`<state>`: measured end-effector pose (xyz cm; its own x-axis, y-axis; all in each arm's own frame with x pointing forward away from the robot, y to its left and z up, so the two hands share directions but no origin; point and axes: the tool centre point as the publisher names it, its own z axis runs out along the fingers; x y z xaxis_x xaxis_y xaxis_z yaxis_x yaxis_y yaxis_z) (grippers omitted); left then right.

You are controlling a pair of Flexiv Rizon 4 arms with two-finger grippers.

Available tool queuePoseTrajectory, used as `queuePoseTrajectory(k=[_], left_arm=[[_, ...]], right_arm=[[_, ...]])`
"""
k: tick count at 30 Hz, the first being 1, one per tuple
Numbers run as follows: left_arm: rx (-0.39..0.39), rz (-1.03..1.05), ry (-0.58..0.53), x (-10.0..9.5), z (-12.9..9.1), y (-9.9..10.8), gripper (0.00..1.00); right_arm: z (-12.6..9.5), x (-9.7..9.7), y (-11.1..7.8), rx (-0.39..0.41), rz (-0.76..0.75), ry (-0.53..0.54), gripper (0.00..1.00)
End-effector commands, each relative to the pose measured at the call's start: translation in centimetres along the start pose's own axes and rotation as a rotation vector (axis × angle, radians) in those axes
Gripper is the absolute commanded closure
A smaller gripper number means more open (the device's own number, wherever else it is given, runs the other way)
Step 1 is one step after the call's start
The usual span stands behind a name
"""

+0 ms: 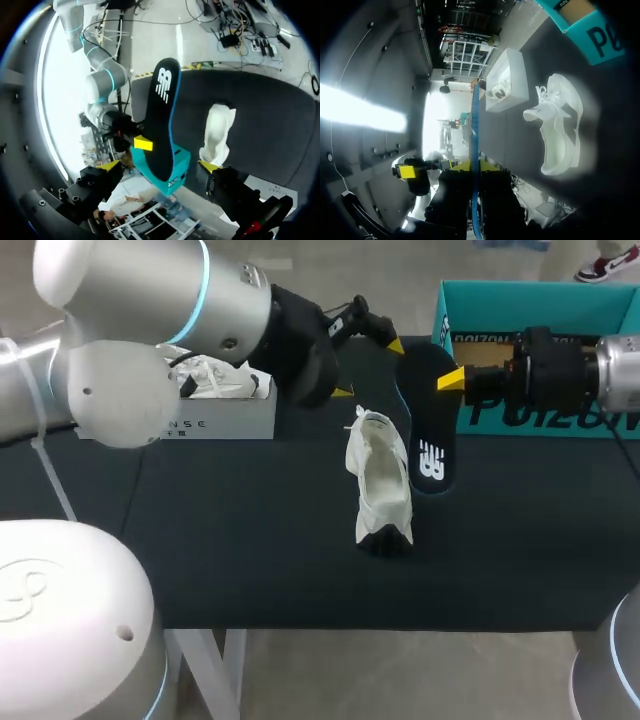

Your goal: Take the shoe out of the shoebox, open the shoe tongue, remove and reinsert the insole, then place the shoe into the shoebox

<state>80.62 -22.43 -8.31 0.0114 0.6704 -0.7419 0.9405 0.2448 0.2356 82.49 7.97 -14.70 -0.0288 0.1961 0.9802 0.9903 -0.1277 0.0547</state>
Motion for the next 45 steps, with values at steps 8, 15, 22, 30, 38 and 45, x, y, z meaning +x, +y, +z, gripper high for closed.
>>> queuePoseTrajectory(k=[8,15,22,30,38,45], left_arm=[[0.277,0.100,0.475,-2.6,-0.1,1.0,0.00],[0.343,0.101,0.606,-3.6,-0.1,1.7,0.00],[0.356,0.151,0.611,-4.1,-0.2,1.5,0.00],[0.329,0.129,0.596,-3.9,0.3,1.6,0.00],[0.265,0.133,0.528,-5.0,0.9,3.8,0.00],[0.293,0.199,0.593,-5.8,1.8,4.9,0.00]], right_arm=[[2.0,-1.3,0.1,0.044,0.002,-0.079,1.00],[2.1,-1.9,-0.1,0.036,0.009,-0.089,1.00],[2.7,-2.2,0.1,0.047,0.008,-0.094,1.00],[3.0,-2.1,0.3,0.034,-0.022,-0.113,1.00],[2.4,-1.7,0.6,-0.051,0.001,0.098,1.00],[2.7,-1.2,0.7,-0.025,0.001,0.090,1.00]])
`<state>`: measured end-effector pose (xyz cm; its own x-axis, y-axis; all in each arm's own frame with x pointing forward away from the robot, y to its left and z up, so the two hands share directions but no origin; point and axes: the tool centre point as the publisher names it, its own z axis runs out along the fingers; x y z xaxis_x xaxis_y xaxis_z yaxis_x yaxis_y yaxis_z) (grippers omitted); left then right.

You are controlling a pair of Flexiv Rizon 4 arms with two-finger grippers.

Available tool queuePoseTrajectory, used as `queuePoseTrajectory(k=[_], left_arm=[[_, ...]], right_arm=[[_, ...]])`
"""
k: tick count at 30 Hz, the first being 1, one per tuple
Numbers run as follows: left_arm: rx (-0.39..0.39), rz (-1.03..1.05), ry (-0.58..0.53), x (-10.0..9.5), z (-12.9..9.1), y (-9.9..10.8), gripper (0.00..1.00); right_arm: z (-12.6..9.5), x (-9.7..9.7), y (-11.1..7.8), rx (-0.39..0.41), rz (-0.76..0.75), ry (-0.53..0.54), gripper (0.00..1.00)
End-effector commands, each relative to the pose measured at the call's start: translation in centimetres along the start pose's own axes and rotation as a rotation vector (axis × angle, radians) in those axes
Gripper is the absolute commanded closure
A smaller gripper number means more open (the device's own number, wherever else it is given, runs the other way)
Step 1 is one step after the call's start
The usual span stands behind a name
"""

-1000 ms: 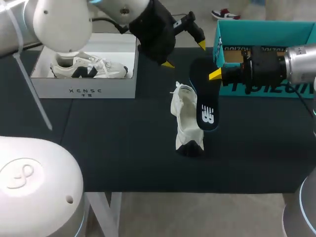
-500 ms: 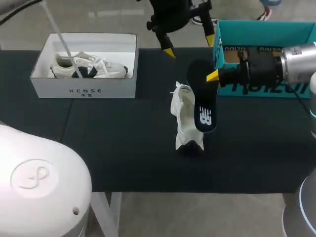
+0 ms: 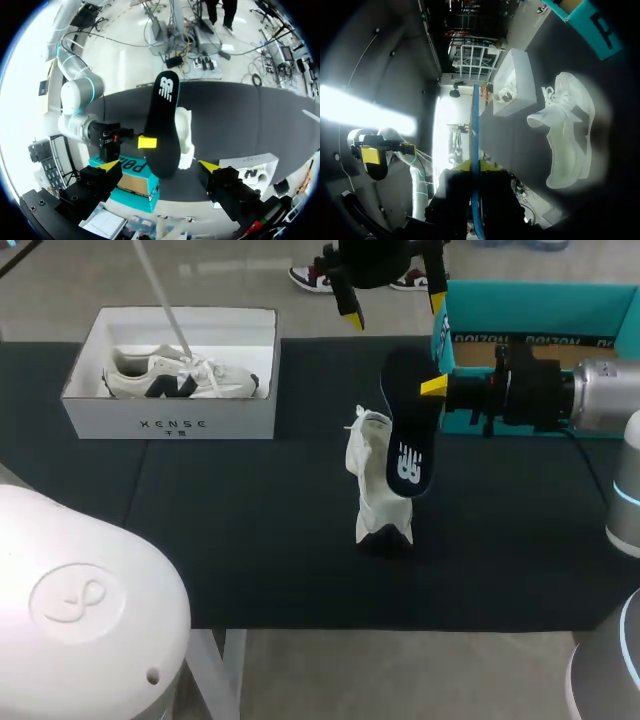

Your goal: Take the shoe out of the shoebox, open the shoe tongue, remove and reinsert the insole, then place the shoe into the shoebox

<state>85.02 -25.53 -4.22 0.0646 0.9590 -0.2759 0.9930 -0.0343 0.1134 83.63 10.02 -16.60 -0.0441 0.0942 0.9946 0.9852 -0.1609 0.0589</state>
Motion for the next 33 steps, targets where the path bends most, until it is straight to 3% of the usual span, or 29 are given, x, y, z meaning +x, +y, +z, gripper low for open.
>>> queuePoseTrajectory(k=[1,13,33], left_arm=[[0.024,0.020,0.075,-1.0,0.1,1.0,0.00],[0.045,0.040,0.187,-3.1,0.2,1.7,0.00],[0.079,0.014,0.165,-2.2,0.5,1.4,0.00]], right_arm=[[0.2,0.3,-0.1,0.014,0.000,-0.017,1.00],[0.5,0.0,0.0,0.043,0.011,-0.016,1.00],[0.6,-0.2,0.7,0.060,0.021,-0.022,1.00]])
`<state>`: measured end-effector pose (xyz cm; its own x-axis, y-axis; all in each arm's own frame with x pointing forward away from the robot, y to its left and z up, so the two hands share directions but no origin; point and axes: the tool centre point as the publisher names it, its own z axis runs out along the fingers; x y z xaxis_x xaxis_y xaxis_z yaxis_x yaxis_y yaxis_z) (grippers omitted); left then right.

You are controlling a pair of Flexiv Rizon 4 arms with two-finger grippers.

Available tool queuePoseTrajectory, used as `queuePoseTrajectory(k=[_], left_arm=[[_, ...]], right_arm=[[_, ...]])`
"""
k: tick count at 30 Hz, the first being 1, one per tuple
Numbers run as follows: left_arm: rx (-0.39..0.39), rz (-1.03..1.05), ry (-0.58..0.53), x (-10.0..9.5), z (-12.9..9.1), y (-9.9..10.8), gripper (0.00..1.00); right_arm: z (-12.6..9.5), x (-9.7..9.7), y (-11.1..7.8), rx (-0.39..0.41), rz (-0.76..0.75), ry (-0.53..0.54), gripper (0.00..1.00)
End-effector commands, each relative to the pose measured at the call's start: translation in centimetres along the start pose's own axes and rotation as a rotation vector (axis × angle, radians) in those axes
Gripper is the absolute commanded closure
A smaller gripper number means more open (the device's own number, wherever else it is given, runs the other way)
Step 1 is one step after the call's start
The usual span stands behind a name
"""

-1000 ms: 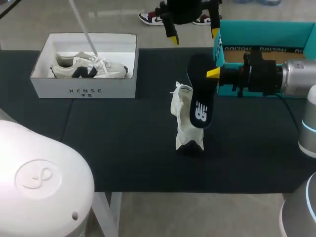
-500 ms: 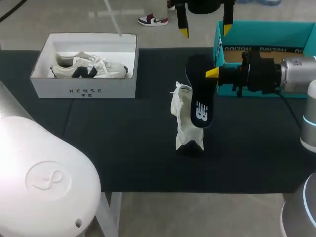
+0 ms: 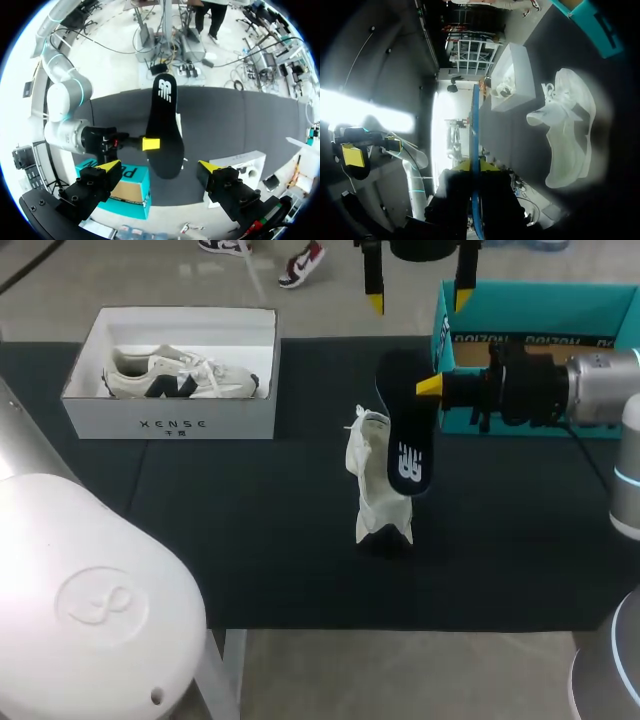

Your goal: Take the shoe out of the shoebox, open the shoe tongue, remove and reinsert the insole, then place the shoe into the shoebox

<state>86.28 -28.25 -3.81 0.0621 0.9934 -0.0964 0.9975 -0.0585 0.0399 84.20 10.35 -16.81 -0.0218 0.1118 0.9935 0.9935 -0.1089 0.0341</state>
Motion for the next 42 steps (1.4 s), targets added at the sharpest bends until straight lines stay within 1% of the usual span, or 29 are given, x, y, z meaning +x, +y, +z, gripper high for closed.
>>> queuePoseTrajectory(k=[1,6,9,11,12,15,17,19,20,23,25,26,27,32,37,39,40,41,42], left_arm=[[0.002,0.005,-0.018,0.5,0.1,0.0,0.00],[0.002,0.008,-0.041,0.4,0.2,-0.1,0.00],[0.005,0.010,-0.117,0.5,0.1,-0.3,0.00],[-0.003,0.000,-0.206,1.0,-0.2,-0.4,0.00],[-0.011,-0.018,-0.273,1.5,-0.3,-0.5,0.00],[0.008,-0.078,-0.512,3.5,-0.7,-0.7,0.00],[-0.013,-0.069,-0.651,4.6,-0.8,-1.2,0.00],[-0.022,-0.055,-0.733,5.3,-1.0,-1.7,0.00],[-0.043,-0.053,-0.760,5.7,-1.2,-2.0,0.00],[-0.017,-0.003,-0.794,6.1,-1.4,-2.4,0.00],[-0.018,0.031,-0.746,6.2,-1.3,-2.5,0.00],[0.007,0.047,-0.730,6.2,-1.2,-2.5,0.00],[0.034,0.090,-0.682,6.2,-1.0,-2.5,0.00],[0.034,0.090,-0.682,6.2,-1.0,-2.5,0.00],[0.034,0.090,-0.682,6.2,-1.0,-2.5,0.00],[0.034,0.090,-0.682,6.2,-1.0,-2.5,0.00],[0.026,0.083,-0.684,6.2,-0.4,-2.8,0.00],[-0.024,0.049,-0.729,6.0,0.1,-2.8,0.00],[-0.036,-0.019,-0.808,5.8,0.3,-2.7,0.00]], right_arm=[[0.2,-0.1,0.2,0.006,0.002,-0.001,1.00],[0.2,-0.1,0.2,0.006,0.004,0.002,1.00],[0.2,-0.1,0.2,0.005,0.004,0.004,1.00],[0.1,-0.2,0.2,0.006,0.007,0.004,1.00],[0.1,-0.2,0.2,0.007,0.007,0.002,1.00],[0.0,-0.1,0.3,0.004,0.005,0.000,1.00],[-0.1,-0.1,0.3,-0.002,0.005,0.001,1.00],[-0.2,-0.1,0.3,-0.005,0.005,0.000,1.00],[-0.2,-0.1,0.3,-0.006,0.006,-0.001,1.00],[-0.3,-0.1,0.3,-0.004,0.006,-0.005,1.00],[-0.3,-0.1,0.4,-0.002,0.004,-0.007,1.00],[-0.3,-0.1,0.4,-0.002,0.004,-0.007,1.00],[-0.3,-0.1,0.4,-0.001,0.003,-0.008,1.00],[-0.3,-0.1,0.3,0.000,0.002,-0.003,1.00],[-0.3,-0.5,0.3,0.005,0.012,0.001,1.00],[-0.4,-0.2,0.4,0.001,0.010,-0.001,1.00],[-0.6,0.0,0.4,-0.006,0.004,0.000,1.00],[-0.8,0.3,0.3,-0.020,0.000,0.009,1.00],[-1.0,0.5,0.3,-0.033,-0.002,0.028,1.00]])
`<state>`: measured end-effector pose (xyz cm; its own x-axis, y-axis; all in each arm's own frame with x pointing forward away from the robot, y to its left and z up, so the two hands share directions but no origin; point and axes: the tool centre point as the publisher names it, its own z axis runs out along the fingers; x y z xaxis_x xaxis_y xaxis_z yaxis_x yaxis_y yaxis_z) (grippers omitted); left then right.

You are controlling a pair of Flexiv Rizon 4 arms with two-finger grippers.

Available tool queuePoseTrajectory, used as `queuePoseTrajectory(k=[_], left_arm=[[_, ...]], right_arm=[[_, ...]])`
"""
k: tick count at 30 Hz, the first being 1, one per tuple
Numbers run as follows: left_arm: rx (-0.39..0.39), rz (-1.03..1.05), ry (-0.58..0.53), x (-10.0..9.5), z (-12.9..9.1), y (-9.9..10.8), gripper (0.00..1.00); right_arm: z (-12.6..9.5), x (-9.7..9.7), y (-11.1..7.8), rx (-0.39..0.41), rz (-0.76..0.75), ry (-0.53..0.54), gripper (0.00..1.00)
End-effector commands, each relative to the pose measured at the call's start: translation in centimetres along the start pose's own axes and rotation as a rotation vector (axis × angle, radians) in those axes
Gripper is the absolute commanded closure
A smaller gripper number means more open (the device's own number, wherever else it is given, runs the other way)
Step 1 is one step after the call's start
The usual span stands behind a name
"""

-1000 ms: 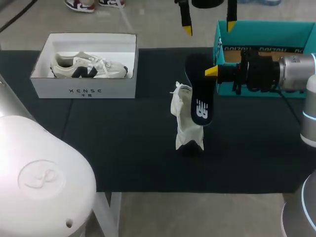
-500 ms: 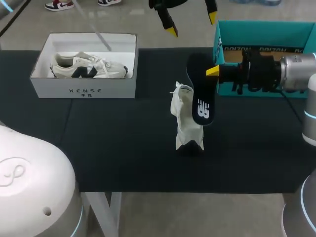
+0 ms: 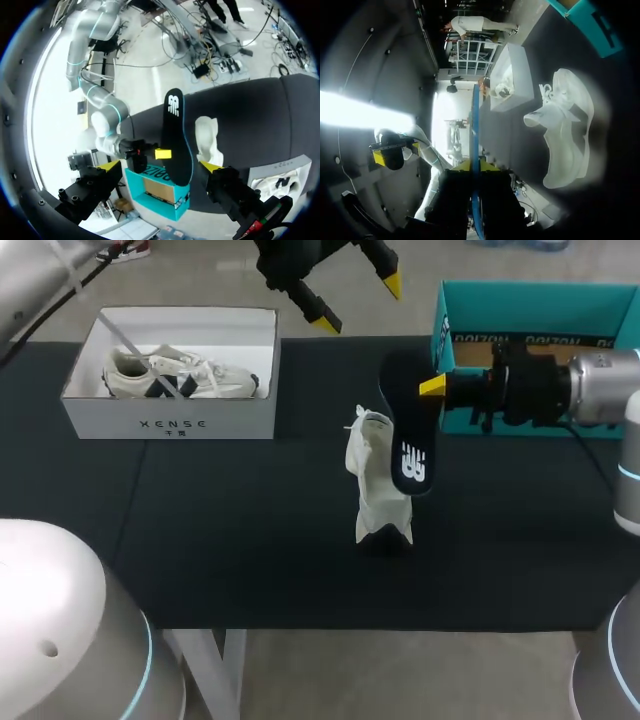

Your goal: Take the shoe out of the shoebox, open the shoe tongue, remove and reinsert the insole, then place the shoe into the shoebox

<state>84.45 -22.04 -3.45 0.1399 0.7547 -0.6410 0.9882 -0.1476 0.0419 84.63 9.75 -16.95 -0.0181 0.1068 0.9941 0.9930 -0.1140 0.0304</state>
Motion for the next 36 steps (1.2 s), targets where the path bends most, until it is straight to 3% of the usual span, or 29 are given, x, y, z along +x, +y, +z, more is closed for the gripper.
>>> queuePoseTrajectory(k=[1,2,8,11,14,19,23,27,36], left_arm=[[-0.137,-0.101,-0.261,0.6,1.6,-0.4,0.00],[-0.196,-0.110,-0.288,0.8,1.8,-0.3,0.00],[-0.385,-0.204,-0.560,0.3,2.7,-0.1,0.00],[-0.458,-0.250,-0.661,0.5,3.0,0.4,0.00],[-0.474,-0.260,-0.719,0.8,3.0,0.7,0.00],[-0.452,-0.167,-0.760,1.2,3.3,1.0,0.00],[-0.363,-0.128,-0.807,2.0,4.4,1.2,0.00],[-0.262,-0.086,-0.845,2.3,5.5,1.4,0.00],[-0.279,-0.015,-0.844,0.8,7.2,2.7,0.00]], right_arm=[[-0.8,1.0,-0.1,-0.042,-0.010,0.045,1.00],[-1.1,1.3,-0.1,-0.057,-0.014,0.059,1.00],[-1.8,3.8,0.5,-0.096,-0.060,0.097,1.00],[-1.7,4.7,0.7,-0.085,-0.083,0.090,1.00],[-1.8,5.2,0.8,-0.080,-0.092,0.083,1.00],[-1.6,5.7,0.8,-0.069,-0.099,0.110,1.00],[-1.4,6.5,0.8,-0.043,-0.115,0.201,1.00],[-1.2,6.9,0.7,-0.030,-0.106,0.189,1.00],[-0.6,6.8,-0.3,-0.015,-0.079,0.177,1.00]])
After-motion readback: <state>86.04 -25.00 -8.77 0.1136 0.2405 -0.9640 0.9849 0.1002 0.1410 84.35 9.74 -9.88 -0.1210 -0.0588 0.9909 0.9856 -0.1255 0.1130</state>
